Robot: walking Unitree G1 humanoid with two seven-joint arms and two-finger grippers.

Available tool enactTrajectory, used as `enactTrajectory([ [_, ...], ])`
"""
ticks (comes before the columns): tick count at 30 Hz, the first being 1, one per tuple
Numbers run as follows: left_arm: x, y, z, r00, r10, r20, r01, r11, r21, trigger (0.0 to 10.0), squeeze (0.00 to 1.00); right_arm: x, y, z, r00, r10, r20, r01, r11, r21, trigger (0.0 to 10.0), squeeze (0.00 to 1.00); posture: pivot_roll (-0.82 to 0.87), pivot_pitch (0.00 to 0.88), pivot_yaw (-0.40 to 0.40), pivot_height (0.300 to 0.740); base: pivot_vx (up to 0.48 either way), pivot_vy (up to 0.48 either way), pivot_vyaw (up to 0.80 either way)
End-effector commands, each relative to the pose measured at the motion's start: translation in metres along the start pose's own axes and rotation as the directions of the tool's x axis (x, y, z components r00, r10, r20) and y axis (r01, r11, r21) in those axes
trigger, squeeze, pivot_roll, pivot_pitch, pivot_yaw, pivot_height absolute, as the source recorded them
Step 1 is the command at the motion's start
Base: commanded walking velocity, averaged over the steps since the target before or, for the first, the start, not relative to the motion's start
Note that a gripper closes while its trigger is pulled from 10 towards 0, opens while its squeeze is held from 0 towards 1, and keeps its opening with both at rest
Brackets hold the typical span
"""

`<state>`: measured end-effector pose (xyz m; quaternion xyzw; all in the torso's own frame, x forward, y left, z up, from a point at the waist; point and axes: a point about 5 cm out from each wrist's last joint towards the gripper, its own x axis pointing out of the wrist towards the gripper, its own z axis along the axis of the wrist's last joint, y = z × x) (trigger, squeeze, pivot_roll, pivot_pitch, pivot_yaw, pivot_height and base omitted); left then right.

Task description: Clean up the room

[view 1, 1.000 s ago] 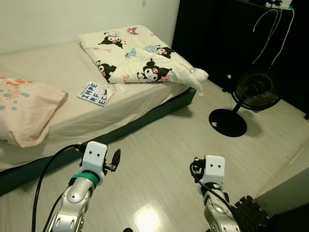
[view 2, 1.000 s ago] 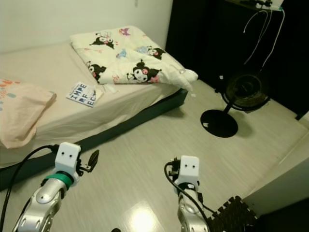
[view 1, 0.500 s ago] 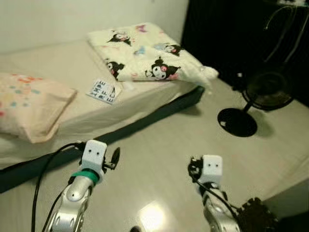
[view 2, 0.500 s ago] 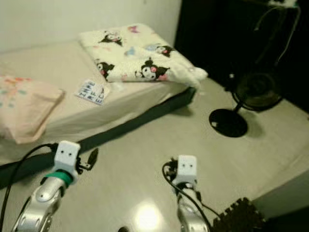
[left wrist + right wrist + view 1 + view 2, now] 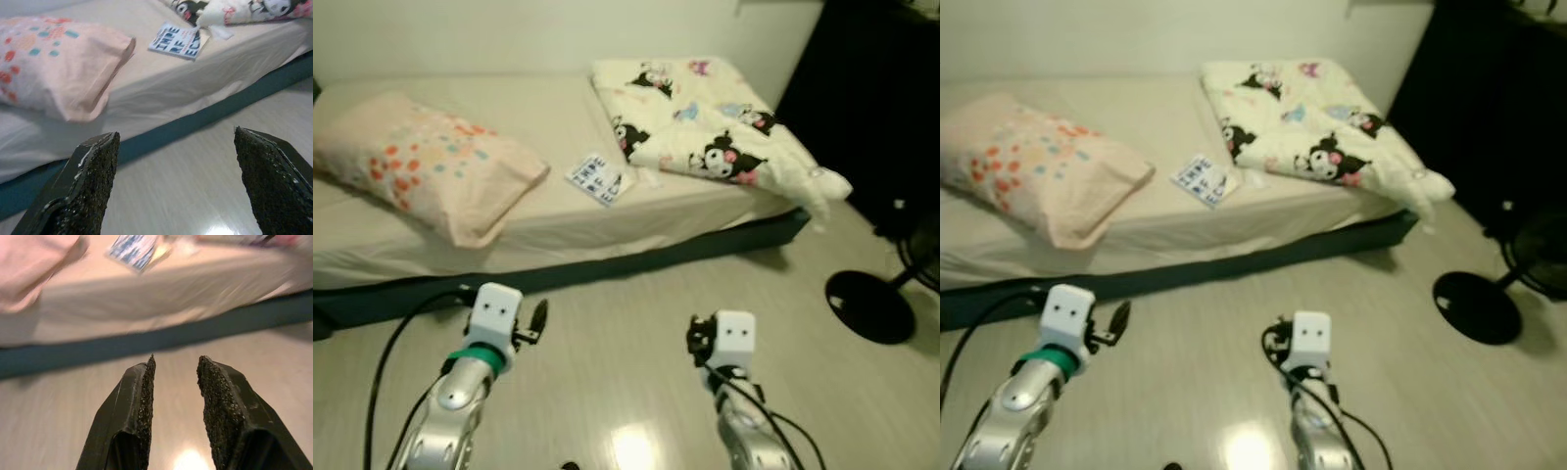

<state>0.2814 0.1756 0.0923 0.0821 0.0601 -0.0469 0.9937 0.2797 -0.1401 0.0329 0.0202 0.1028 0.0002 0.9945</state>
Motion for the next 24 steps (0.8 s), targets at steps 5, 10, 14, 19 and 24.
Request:
enactTrajectory([
  [5, 0.003, -0.002, -0.001, 0.999, -0.020, -0.028, 0.020, 1.000, 0.022, 10.0, 0.00, -0.004, -0.002, -0.008, 0.999, -0.024, -0.033, 0.025, 1.000, 0.017, 10.0, 0.27, 0.14, 0.024, 0.040, 0.740, 0.000, 0.000, 0.80],
  [10, 0.005, -0.003, -0.002, 0.999, -0.022, -0.034, 0.023, 0.999, 0.029, 10.0, 0.00, -0.004, -0.003, -0.008, 0.999, -0.028, -0.032, 0.029, 0.999, 0.015, 10.0, 0.26, 0.13, 0.023, 0.042, 0.740, 0.000, 0.000, 0.80],
  [14, 0.006, -0.004, -0.002, 0.999, -0.032, -0.037, 0.033, 0.999, 0.034, 10.0, 0.00, -0.003, -0.003, -0.007, 0.999, -0.025, -0.033, 0.025, 1.000, 0.017, 10.0, 0.26, 0.14, 0.025, 0.038, 0.740, 0.000, 0.000, 0.80],
  [19, 0.006, -0.002, -0.002, 0.999, -0.023, -0.043, 0.025, 0.999, 0.032, 10.0, 0.00, -0.003, 0.000, -0.008, 0.999, -0.001, -0.036, 0.002, 1.000, 0.019, 10.0, 0.26, 0.14, 0.025, 0.038, 0.740, 0.000, 0.000, 0.80],
  [24, 0.007, -0.001, -0.002, 0.999, -0.021, -0.044, 0.023, 0.999, 0.027, 10.0, 0.00, -0.002, 0.007, -0.008, 0.997, 0.054, -0.048, -0.053, 0.998, 0.030, 10.0, 0.04, 0.14, 0.020, 0.040, 0.740, 0.000, 0.000, 0.48],
])
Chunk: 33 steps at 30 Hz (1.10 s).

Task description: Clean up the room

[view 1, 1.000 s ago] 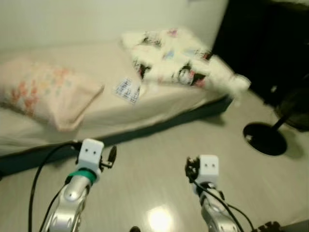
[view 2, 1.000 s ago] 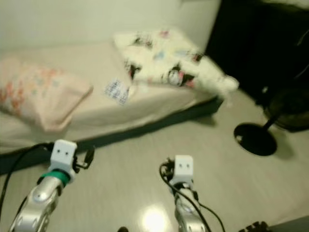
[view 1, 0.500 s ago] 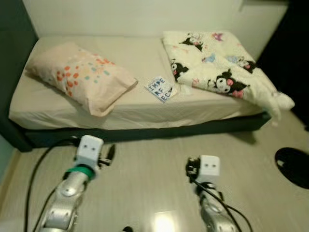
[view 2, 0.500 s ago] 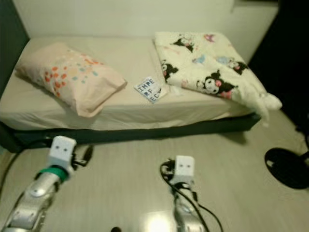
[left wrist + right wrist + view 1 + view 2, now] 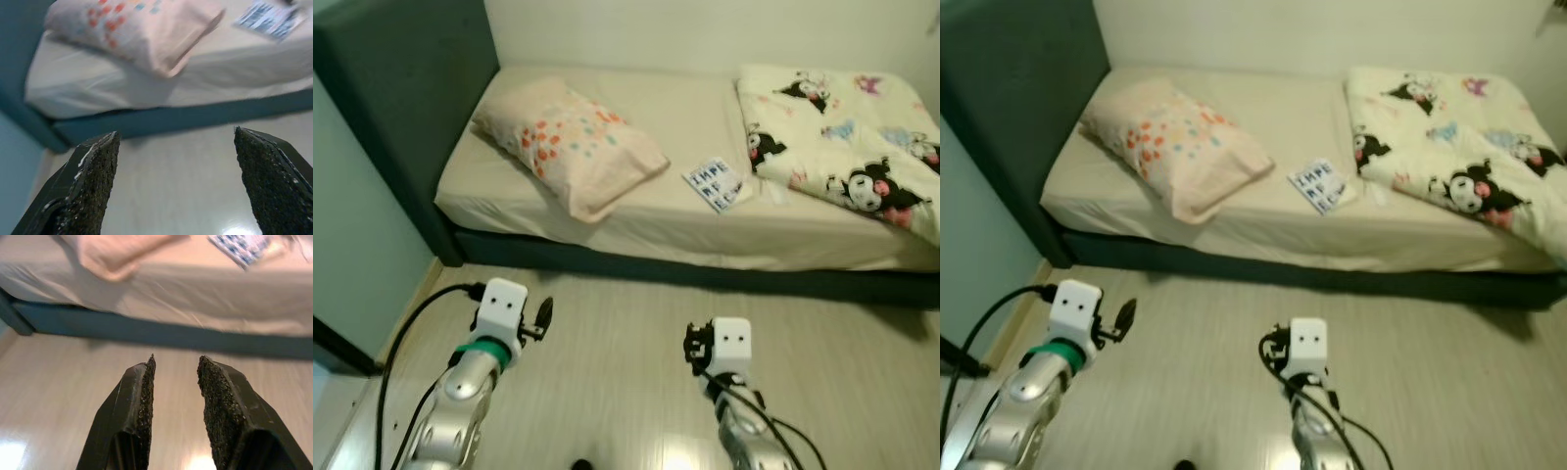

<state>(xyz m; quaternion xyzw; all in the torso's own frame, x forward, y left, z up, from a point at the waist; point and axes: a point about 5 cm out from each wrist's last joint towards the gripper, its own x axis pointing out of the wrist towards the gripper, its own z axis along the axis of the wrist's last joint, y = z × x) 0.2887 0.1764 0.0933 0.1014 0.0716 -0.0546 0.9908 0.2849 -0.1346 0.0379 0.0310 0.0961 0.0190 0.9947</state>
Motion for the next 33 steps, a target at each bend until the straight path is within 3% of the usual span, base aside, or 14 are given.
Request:
enactTrajectory([
  [1, 0.000, -0.003, -0.003, 1.000, -0.008, -0.020, 0.007, 1.000, -0.011, 10.0, 0.00, -0.006, 0.001, -0.014, 0.998, 0.013, -0.061, -0.013, 1.000, 0.013, 10.0, 0.04, 0.14, 0.020, 0.040, 0.740, 0.000, 0.000, 0.00],
  [3, 0.001, -0.003, -0.002, 1.000, -0.005, -0.018, 0.004, 1.000, -0.015, 10.0, 0.00, -0.005, 0.007, -0.016, 0.994, 0.066, -0.092, -0.062, 0.997, 0.042, 10.0, 0.00, 0.14, 0.013, 0.043, 0.740, 0.000, 0.000, 0.00],
  [7, 0.002, -0.003, -0.003, 1.000, -0.004, -0.018, 0.004, 1.000, -0.017, 10.0, 0.00, -0.004, 0.003, -0.019, 0.991, 0.039, -0.131, -0.026, 0.995, 0.099, 10.0, 0.00, 0.14, 0.008, 0.044, 0.740, 0.000, 0.000, 0.00],
  [9, 0.002, -0.003, -0.003, 1.000, -0.005, -0.018, 0.004, 1.000, -0.017, 10.0, 0.00, -0.006, 0.005, -0.020, 0.988, 0.078, -0.130, -0.054, 0.982, 0.181, 10.0, 0.00, 0.14, 0.006, 0.041, 0.740, 0.000, 0.000, 0.00],
  [11, 0.002, -0.003, -0.003, 1.000, -0.004, -0.018, 0.004, 1.000, -0.017, 10.0, 0.00, -0.006, 0.008, -0.017, 0.989, 0.109, -0.101, -0.086, 0.975, 0.206, 10.0, 0.00, 0.14, 0.006, 0.041, 0.740, 0.000, 0.000, 0.00],
  [14, 0.001, -0.003, -0.003, 1.000, -0.001, -0.018, 0.000, 1.000, -0.019, 10.0, 0.00, -0.007, 0.006, -0.012, 0.996, 0.080, -0.050, -0.071, 0.987, 0.147, 10.0, 0.00, 0.14, 0.006, 0.041, 0.740, 0.000, 0.000, 0.00],
  [18, 0.002, -0.003, -0.003, 1.000, -0.001, -0.018, 0.001, 1.000, -0.019, 10.0, 0.00, -0.006, 0.003, -0.014, 0.997, 0.055, -0.062, -0.046, 0.989, 0.138, 10.0, 0.00, 0.14, 0.001, 0.042, 0.740, 0.000, 0.000, 0.00],
  [26, 0.003, -0.003, -0.002, 1.000, -0.007, -0.014, 0.006, 1.000, -0.018, 10.0, 0.00, -0.007, -0.004, -0.014, 0.995, 0.019, -0.098, 0.003, 0.976, 0.218, 10.0, 0.00, 0.14, 0.001, 0.042, 0.740, 0.000, 0.000, 0.00],
  [33, 0.004, -0.004, -0.002, 1.000, -0.007, -0.016, 0.007, 1.000, -0.020, 10.0, 0.00, -0.005, -0.006, -0.010, 0.998, 0.017, -0.052, -0.002, 0.962, 0.274, 10.0, 0.00, 0.14, 0.001, 0.044, 0.740, 0.000, 0.000, 0.00],
])
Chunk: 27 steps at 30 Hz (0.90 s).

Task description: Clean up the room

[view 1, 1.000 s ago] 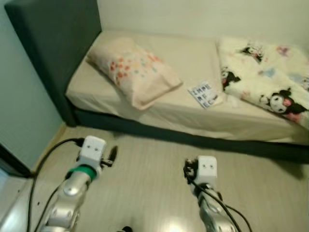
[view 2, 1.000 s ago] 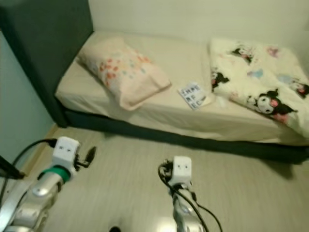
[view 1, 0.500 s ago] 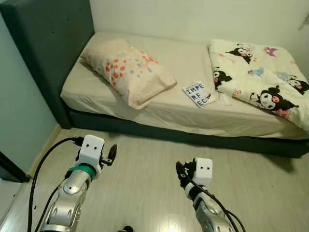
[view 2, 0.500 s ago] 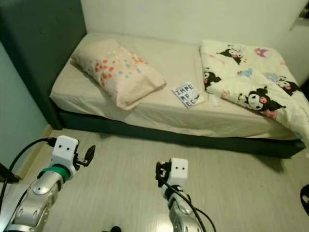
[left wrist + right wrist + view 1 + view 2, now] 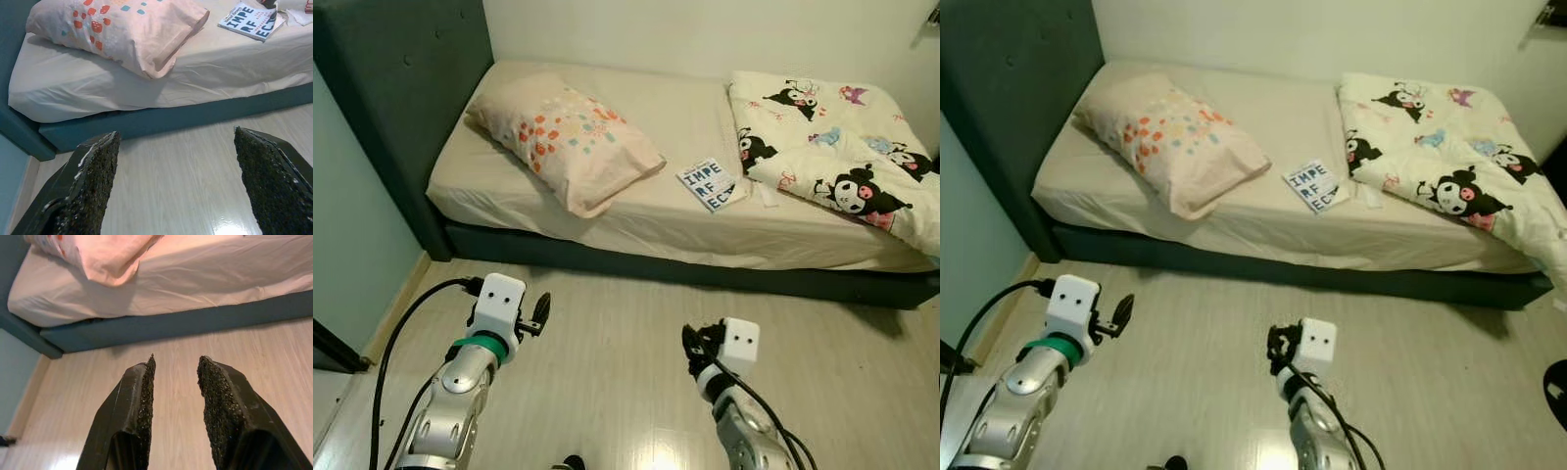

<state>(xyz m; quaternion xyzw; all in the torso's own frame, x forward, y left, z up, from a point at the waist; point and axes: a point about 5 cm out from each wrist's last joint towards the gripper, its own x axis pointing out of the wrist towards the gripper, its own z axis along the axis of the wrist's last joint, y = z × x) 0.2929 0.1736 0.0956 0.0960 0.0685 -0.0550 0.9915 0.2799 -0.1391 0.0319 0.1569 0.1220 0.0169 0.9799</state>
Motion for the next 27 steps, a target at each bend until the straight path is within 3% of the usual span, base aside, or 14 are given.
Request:
enactTrajectory([
  [1, 0.000, -0.002, -0.005, 1.000, -0.006, -0.023, 0.006, 1.000, -0.010, 10.0, 0.00, -0.001, -0.002, -0.003, 1.000, -0.011, -0.006, 0.011, 1.000, 0.025, 10.0, 0.00, 0.14, 0.001, 0.044, 0.740, 0.000, 0.000, 0.00],
  [4, 0.000, -0.002, -0.005, 1.000, -0.004, -0.023, 0.003, 1.000, -0.011, 10.0, 0.00, -0.001, -0.002, -0.002, 1.000, -0.014, 0.002, 0.014, 1.000, 0.018, 10.0, 0.00, 0.14, 0.001, 0.043, 0.740, 0.000, 0.000, 0.00],
  [5, 0.000, -0.001, -0.004, 1.000, -0.001, -0.015, 0.001, 1.000, -0.029, 10.0, 0.00, 0.000, -0.003, 0.000, 0.999, -0.027, 0.026, 0.029, 0.998, -0.056, 10.0, 0.00, 0.14, 0.001, 0.043, 0.740, 0.000, 0.000, 0.00],
  [6, 0.000, -0.001, -0.004, 1.000, -0.001, -0.015, 0.001, 1.000, -0.029, 10.0, 0.00, 0.000, -0.003, 0.000, 0.999, -0.027, 0.026, 0.029, 0.998, -0.056, 10.0, 0.00, 0.14, 0.001, 0.043, 0.740, 0.000, 0.000, 0.00],
  [8, 0.000, 0.000, -0.003, 1.000, 0.008, -0.008, -0.009, 0.999, -0.048, 10.0, 0.00, 0.001, -0.001, 0.000, 0.999, -0.040, 0.027, 0.044, 0.986, -0.159, 10.0, 0.00, 0.14, 0.005, 0.044, 0.740, 0.000, 0.000, 0.00],
  [18, -0.001, 0.002, -0.003, 1.000, 0.021, -0.007, -0.021, 0.998, -0.057, 10.0, 0.00, 0.001, 0.010, -0.007, 0.997, 0.067, -0.046, -0.074, 0.983, -0.168, 10.0, 0.00, 0.14, 0.007, 0.041, 0.740, 0.000, 0.000, 0.00],
  [27, -0.002, 0.004, -0.004, 0.999, 0.038, -0.013, -0.039, 0.998, -0.057, 10.0, 0.00, 0.002, 0.006, -0.007, 0.999, 0.026, -0.030, -0.031, 0.979, -0.201, 10.0, 0.00, 0.14, 0.011, 0.040, 0.740, 0.000, 0.000, 0.00],
])
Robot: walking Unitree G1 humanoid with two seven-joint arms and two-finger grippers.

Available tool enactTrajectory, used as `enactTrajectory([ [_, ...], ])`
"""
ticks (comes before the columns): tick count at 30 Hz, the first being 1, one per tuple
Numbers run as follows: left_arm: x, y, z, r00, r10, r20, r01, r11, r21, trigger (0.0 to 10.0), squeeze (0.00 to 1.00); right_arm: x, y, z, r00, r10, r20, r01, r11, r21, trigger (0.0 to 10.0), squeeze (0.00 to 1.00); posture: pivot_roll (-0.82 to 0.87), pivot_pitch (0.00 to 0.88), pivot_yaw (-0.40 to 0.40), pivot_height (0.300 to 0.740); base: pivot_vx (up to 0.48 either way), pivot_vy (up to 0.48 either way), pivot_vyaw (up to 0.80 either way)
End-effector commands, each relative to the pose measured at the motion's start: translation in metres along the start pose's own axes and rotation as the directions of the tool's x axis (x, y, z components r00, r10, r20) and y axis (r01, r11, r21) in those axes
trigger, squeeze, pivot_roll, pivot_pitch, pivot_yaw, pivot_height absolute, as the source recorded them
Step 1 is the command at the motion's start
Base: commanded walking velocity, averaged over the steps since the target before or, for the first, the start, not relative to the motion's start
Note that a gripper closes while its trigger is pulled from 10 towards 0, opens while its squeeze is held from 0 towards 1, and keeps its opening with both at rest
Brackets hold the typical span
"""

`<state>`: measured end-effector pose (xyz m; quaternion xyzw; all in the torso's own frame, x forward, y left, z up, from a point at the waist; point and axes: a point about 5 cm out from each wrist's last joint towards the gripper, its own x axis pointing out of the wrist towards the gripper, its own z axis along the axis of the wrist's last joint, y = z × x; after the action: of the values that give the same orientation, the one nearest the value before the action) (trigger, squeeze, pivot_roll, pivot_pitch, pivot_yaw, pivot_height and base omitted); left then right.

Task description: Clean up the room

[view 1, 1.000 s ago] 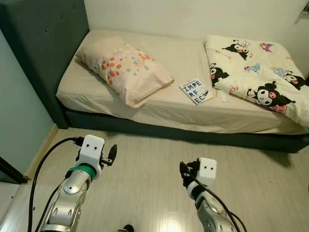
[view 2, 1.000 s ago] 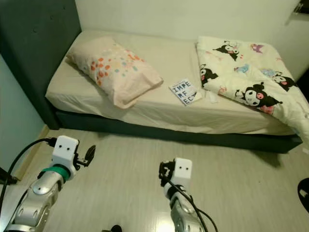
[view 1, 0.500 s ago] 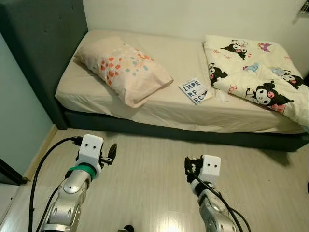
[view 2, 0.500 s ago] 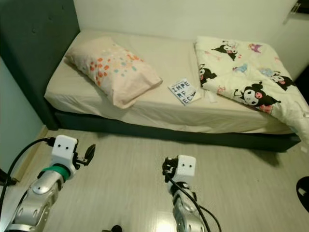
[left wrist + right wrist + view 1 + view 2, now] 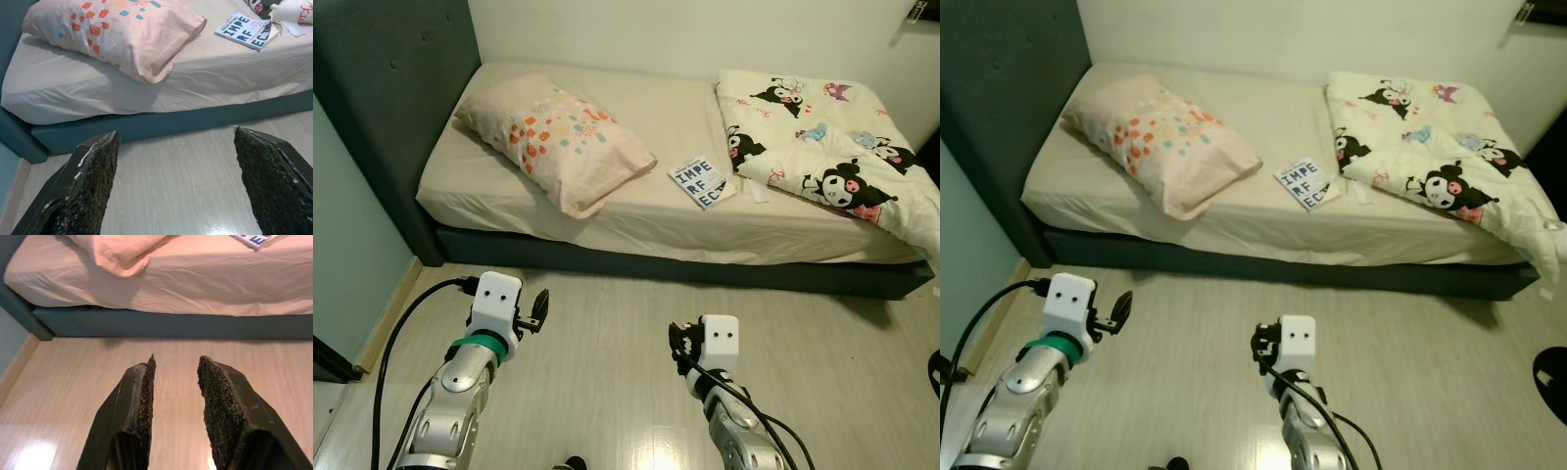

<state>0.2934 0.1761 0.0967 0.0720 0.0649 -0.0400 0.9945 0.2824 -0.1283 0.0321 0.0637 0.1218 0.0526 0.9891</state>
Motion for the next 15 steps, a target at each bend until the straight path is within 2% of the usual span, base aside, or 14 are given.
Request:
enactTrajectory([
  [1, -0.0020, 0.0022, -0.0049, 1.000, 0.013, -0.020, -0.013, 1.000, -0.007, 10.0, 0.00, -0.0015, -0.0034, -0.0051, 1.000, -0.016, -0.018, 0.016, 1.000, -0.013, 10.0, 0.00, 0.14, 0.011, 0.040, 0.740, 0.000, 0.000, 0.00],
  [5, -0.0026, 0.0028, -0.0051, 1.000, 0.012, -0.021, -0.012, 1.000, -0.008, 10.0, 0.00, -0.0014, -0.0009, -0.0053, 1.000, 0.001, -0.018, -0.001, 0.999, -0.042, 10.0, 0.00, 0.14, 0.013, 0.037, 0.740, 0.000, 0.000, 0.00],
  [15, -0.0017, 0.0028, -0.0046, 1.000, 0.008, -0.021, -0.008, 1.000, -0.007, 10.0, 0.00, -0.0014, -0.0003, -0.0061, 1.000, -0.003, -0.024, 0.002, 0.999, -0.052, 10.0, 0.00, 0.14, 0.009, 0.043, 0.740, 0.291, 0.000, 0.00],
])
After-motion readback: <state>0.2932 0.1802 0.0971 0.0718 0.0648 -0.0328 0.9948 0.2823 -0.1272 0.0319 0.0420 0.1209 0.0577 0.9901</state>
